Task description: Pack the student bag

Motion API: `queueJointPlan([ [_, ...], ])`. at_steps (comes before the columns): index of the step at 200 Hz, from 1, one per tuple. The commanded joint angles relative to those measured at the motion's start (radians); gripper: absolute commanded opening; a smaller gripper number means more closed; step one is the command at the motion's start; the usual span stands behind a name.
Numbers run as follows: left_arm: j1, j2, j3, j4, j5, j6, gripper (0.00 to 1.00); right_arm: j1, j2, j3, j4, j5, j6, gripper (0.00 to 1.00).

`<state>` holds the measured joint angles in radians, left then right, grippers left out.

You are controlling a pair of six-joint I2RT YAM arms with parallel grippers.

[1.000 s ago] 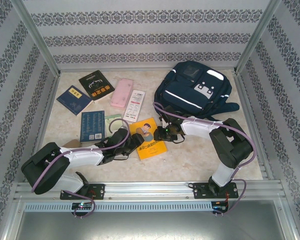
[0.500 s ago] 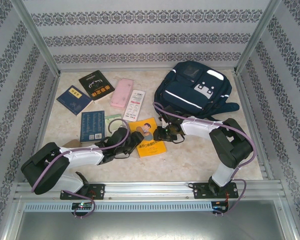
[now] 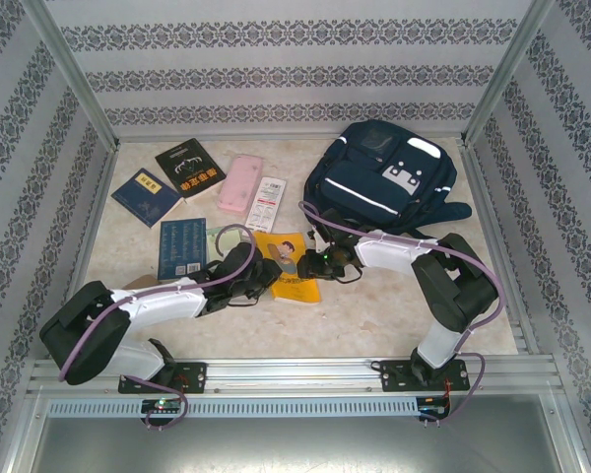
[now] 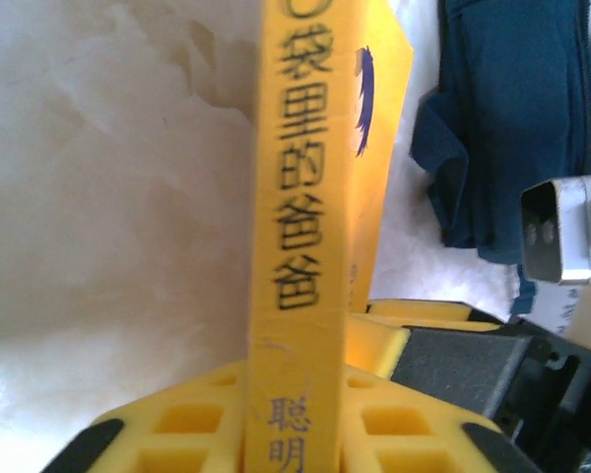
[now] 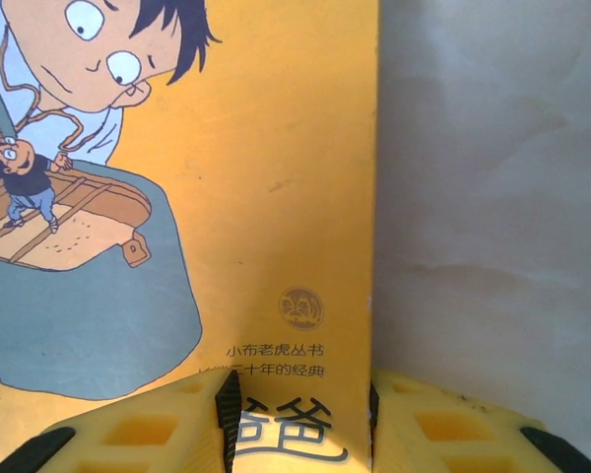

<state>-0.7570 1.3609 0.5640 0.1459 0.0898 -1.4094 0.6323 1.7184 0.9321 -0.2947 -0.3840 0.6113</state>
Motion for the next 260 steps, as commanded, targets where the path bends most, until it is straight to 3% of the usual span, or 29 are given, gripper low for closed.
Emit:
queueJointPlan([
  [1, 0.002, -0.048, 0.078, -0.058, -0.009, 0.045, 0.11, 0.011, -0.023, 0.023, -0.027, -0.024, -0.019, 0.41],
  [20, 0.002, -0.068, 0.144, -0.162, -0.026, 0.103, 0.00, 0.009, -0.072, 0.072, -0.095, 0.053, -0.066, 0.45],
  [51, 0.004, -0.094, 0.247, -0.298, -0.058, 0.201, 0.00, -0.016, -0.149, 0.167, -0.179, 0.247, -0.164, 0.50],
  [80, 0.007, -0.097, 0.348, -0.397, -0.072, 0.290, 0.00, -0.074, -0.178, 0.215, -0.159, 0.431, -0.253, 0.49],
  [99, 0.008, -0.096, 0.413, -0.452, -0.080, 0.357, 0.00, -0.133, -0.141, 0.265, -0.147, 0.467, -0.342, 0.48],
  [149, 0.032, -0.088, 0.510, -0.511, -0.048, 0.486, 0.00, -0.290, 0.078, 0.521, -0.315, 0.455, -0.490, 0.51],
  [187, 0.091, -0.084, 0.505, -0.499, 0.046, 0.521, 0.00, -0.295, 0.214, 0.624, -0.397, 0.526, -0.630, 0.59],
  [227, 0.157, -0.099, 0.504, -0.503, 0.131, 0.560, 0.00, -0.293, 0.269, 0.607, -0.405, 0.571, -0.706, 0.62],
  [260, 0.182, -0.091, 0.502, -0.514, 0.186, 0.577, 0.00, -0.277, 0.340, 0.624, -0.397, 0.697, -0.724, 0.61],
])
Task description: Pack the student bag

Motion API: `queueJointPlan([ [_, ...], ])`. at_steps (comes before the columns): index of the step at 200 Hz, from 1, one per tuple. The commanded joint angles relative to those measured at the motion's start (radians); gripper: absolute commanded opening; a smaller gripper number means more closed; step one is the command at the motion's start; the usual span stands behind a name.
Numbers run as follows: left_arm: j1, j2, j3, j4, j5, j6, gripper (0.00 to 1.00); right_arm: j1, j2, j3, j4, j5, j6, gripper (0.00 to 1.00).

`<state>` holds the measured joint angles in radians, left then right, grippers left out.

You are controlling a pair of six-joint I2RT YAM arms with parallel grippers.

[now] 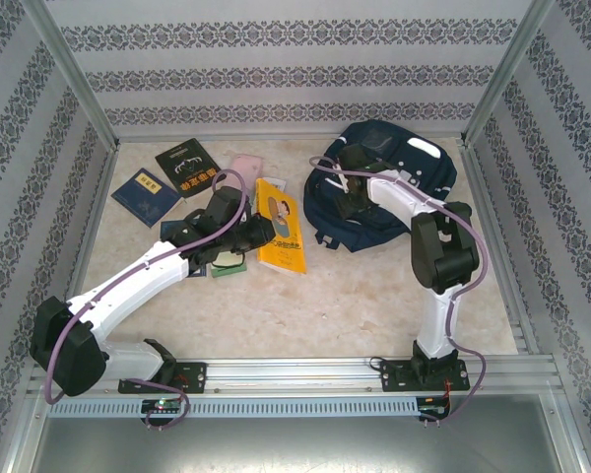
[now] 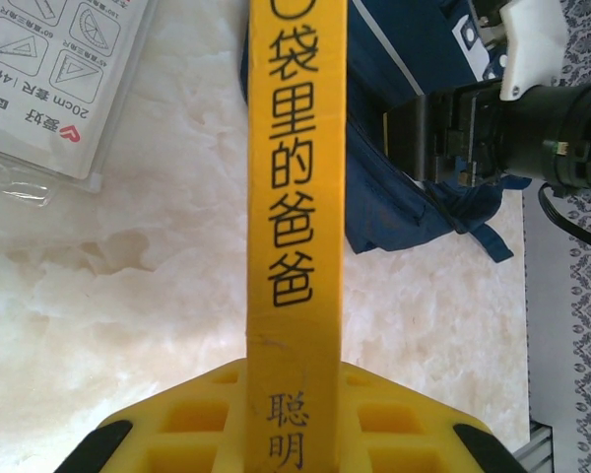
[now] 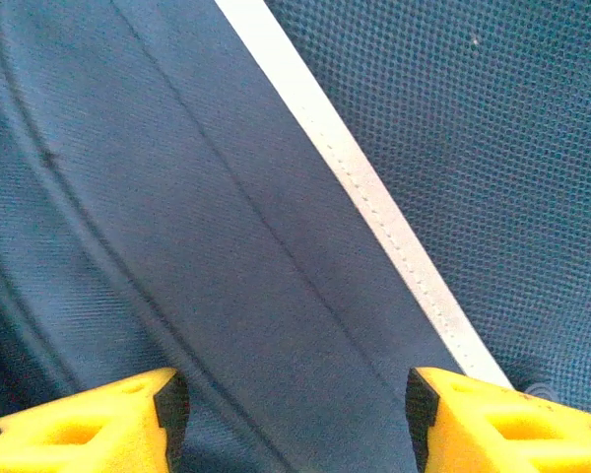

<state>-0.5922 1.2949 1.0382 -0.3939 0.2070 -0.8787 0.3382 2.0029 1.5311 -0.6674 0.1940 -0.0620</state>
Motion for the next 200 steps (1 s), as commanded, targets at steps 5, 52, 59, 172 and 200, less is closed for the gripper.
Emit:
queueJointPlan([
  [5, 0.020, -0.023, 0.028, 0.024, 0.074, 0.045, 0.00, 0.022, 0.065, 0.028, -0.019, 0.141, -0.052, 0.61],
  [52, 0.032, -0.029, 0.031, 0.006, 0.086, 0.053, 0.00, 0.029, 0.133, 0.064, -0.010, 0.171, -0.052, 0.30],
  [59, 0.035, -0.031, 0.028, 0.010, 0.083, 0.055, 0.00, 0.032, 0.129, 0.063, -0.015, 0.154, -0.044, 0.19],
  [172, 0.130, 0.038, -0.017, 0.126, 0.105, 0.068, 0.00, 0.127, -0.142, 0.168, -0.174, -0.228, 0.294, 0.00],
  [200, 0.137, 0.074, -0.023, 0.220, 0.129, 0.029, 0.00, 0.124, -0.194, 0.208, -0.194, -0.294, 0.344, 0.00],
])
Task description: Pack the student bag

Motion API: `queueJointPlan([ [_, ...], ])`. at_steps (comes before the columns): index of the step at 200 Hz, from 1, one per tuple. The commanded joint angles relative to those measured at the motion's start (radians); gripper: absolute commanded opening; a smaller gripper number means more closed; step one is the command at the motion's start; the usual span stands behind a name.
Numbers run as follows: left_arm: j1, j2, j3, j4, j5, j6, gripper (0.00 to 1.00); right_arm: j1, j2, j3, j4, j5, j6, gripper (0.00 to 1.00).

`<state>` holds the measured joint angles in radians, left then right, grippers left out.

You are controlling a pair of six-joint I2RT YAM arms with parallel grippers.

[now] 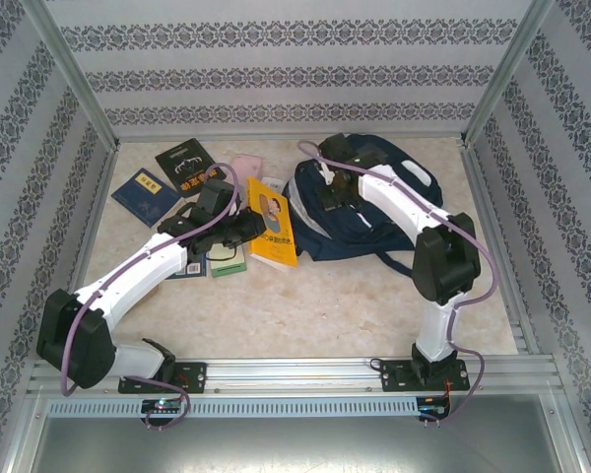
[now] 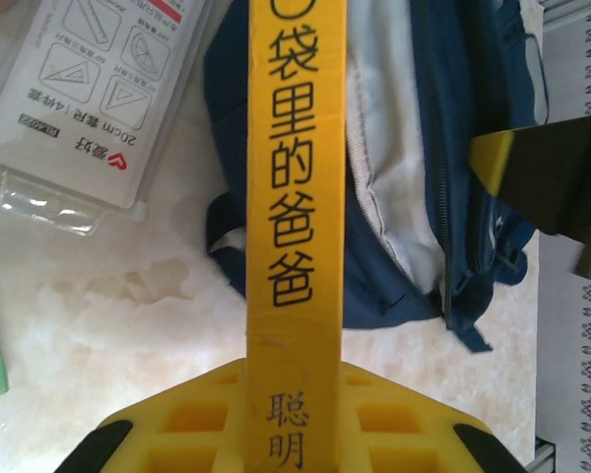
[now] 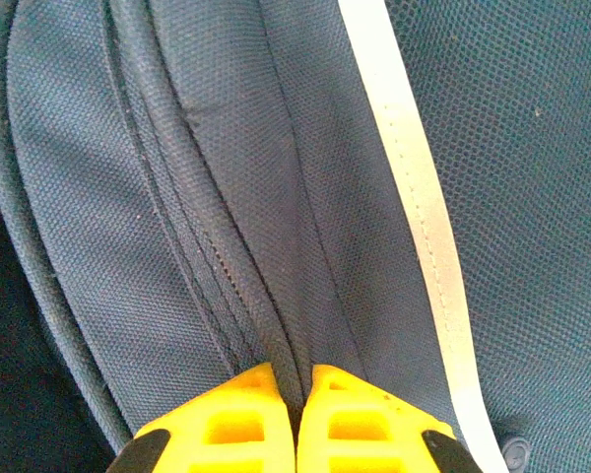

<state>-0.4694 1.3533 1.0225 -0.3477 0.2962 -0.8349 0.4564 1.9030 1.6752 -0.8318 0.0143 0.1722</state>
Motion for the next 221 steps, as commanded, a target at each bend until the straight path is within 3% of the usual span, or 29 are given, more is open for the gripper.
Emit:
queueJointPlan([
  [1, 0.015, 0.017, -0.007, 0.177, 0.041, -0.016, 0.00, 0.006, -0.096, 0.065, -0.029, -0.117, 0.111, 0.00],
  [43, 0.017, 0.093, 0.005, 0.350, 0.093, -0.101, 0.00, -0.042, -0.170, 0.073, -0.033, -0.203, 0.184, 0.00],
  [82, 0.015, 0.215, 0.015, 0.563, 0.130, -0.218, 0.00, -0.141, -0.239, -0.003, 0.054, -0.383, 0.322, 0.00],
  [114, -0.012, 0.323, 0.046, 0.761, 0.094, -0.307, 0.00, -0.194, -0.275, -0.039, 0.110, -0.459, 0.407, 0.00],
  [174, -0.098, 0.527, 0.215, 0.948, 0.046, -0.383, 0.00, -0.227, -0.302, -0.091, 0.183, -0.512, 0.502, 0.00],
  [221, -0.162, 0.702, 0.381, 0.973, 0.070, -0.415, 0.00, -0.244, -0.308, -0.106, 0.215, -0.542, 0.536, 0.00],
])
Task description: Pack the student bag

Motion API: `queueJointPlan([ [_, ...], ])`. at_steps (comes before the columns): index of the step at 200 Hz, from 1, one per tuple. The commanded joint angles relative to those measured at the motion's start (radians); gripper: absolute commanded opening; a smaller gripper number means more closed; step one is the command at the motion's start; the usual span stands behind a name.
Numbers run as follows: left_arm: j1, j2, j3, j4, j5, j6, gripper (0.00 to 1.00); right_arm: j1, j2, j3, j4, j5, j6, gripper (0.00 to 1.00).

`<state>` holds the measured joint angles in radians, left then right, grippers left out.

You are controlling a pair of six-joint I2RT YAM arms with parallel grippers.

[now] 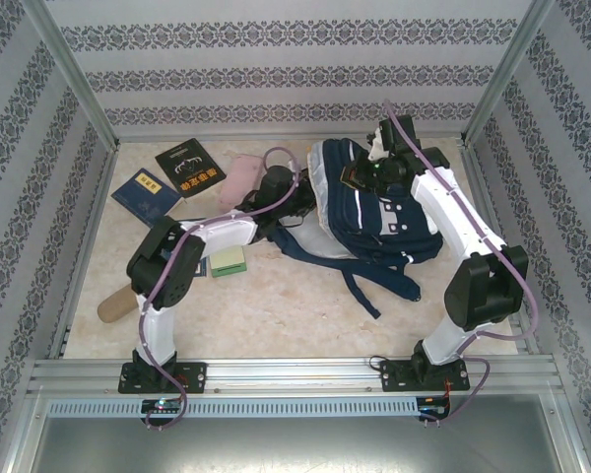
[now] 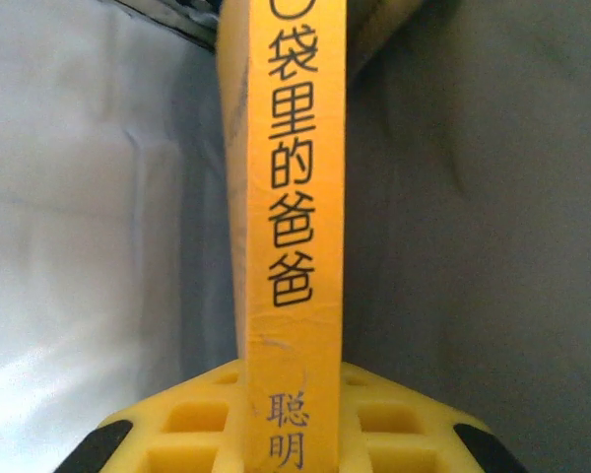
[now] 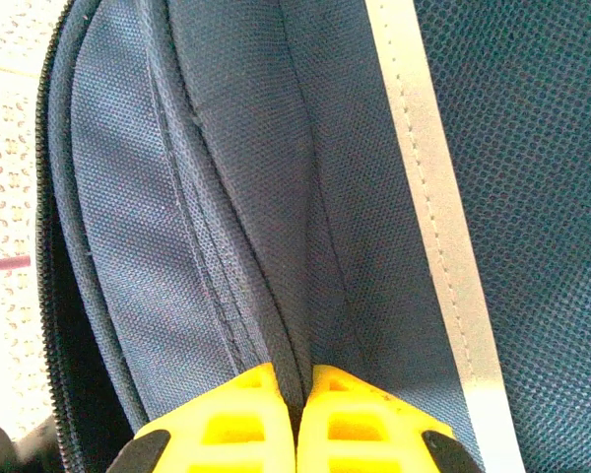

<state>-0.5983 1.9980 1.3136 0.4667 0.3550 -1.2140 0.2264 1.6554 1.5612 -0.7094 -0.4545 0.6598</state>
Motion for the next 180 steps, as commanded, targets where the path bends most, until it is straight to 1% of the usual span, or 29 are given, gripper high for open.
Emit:
queueJointPlan([
  [1, -0.034, 0.061, 0.095, 0.158, 0.011, -0.037, 0.00, -0.014, -0.061, 0.007, 0.093, -0.074, 0.050, 0.00],
  [36, -0.081, 0.185, 0.223, 0.079, -0.004, -0.012, 0.00, -0.019, -0.063, 0.012, 0.111, -0.104, 0.065, 0.00],
  [59, -0.118, 0.255, 0.279, 0.024, -0.058, -0.023, 0.00, -0.020, -0.057, 0.016, 0.119, -0.122, 0.069, 0.00],
  [82, -0.155, 0.317, 0.381, -0.118, -0.092, 0.018, 0.00, -0.020, -0.054, 0.020, 0.123, -0.125, 0.070, 0.00],
  [101, -0.172, 0.351, 0.423, -0.199, -0.112, 0.033, 0.00, -0.022, -0.054, 0.022, 0.121, -0.125, 0.067, 0.00],
  [119, -0.173, 0.362, 0.441, -0.259, -0.106, 0.048, 0.17, -0.028, -0.057, 0.018, 0.116, -0.117, 0.057, 0.00],
  [131, -0.173, 0.347, 0.434, -0.292, -0.115, 0.067, 0.39, -0.034, -0.060, 0.013, 0.108, -0.109, 0.047, 0.00],
  [151, -0.170, 0.303, 0.436, -0.388, -0.146, 0.121, 0.63, -0.051, -0.066, -0.004, 0.096, -0.092, 0.028, 0.00],
  [180, -0.150, 0.228, 0.398, -0.454, -0.154, 0.175, 0.81, -0.080, -0.076, -0.049, 0.104, -0.079, 0.011, 0.00],
])
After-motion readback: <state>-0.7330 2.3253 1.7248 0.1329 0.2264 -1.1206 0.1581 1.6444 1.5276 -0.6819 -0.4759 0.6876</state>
